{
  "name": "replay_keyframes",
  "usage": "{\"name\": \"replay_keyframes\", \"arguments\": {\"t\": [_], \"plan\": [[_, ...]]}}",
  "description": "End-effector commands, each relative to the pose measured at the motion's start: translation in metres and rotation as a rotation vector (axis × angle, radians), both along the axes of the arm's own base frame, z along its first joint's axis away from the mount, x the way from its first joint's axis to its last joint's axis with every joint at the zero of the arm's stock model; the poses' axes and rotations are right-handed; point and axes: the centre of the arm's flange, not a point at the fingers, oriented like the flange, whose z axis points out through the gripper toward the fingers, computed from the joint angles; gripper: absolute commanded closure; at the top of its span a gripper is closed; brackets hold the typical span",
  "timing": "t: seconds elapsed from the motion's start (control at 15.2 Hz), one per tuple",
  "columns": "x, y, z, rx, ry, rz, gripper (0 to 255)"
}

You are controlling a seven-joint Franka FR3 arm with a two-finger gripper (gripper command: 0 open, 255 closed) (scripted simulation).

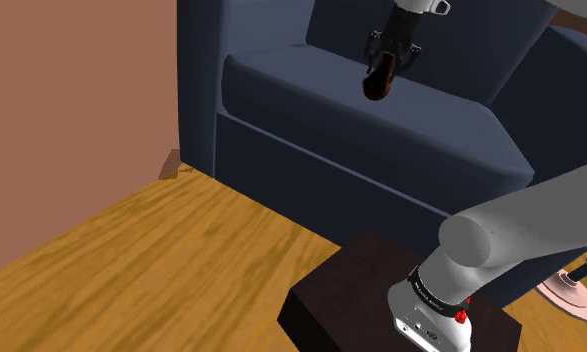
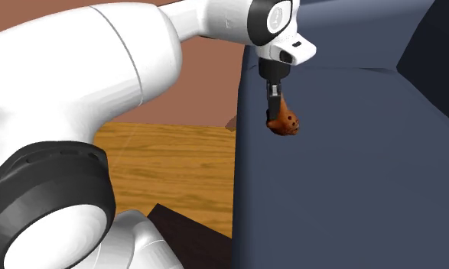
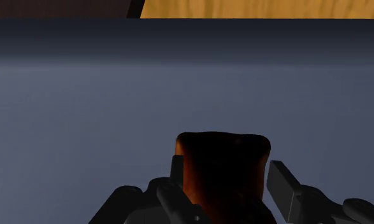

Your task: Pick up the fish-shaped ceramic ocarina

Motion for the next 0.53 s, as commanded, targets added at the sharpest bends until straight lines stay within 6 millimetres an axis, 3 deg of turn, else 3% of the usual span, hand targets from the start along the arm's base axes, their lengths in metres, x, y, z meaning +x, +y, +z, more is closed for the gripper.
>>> {"name": "replay_keyframes", "arguments": {"t": [0.0, 0.33, 0.46], "plan": [[0.000, 0.000, 0.011, 0.000, 0.000, 0.000, 255], [0.000, 0.000, 0.037, 0.000, 0.000, 0.000, 255], [-0.001, 0.000, 0.038, 0.000, 0.000, 0.000, 255]]}}
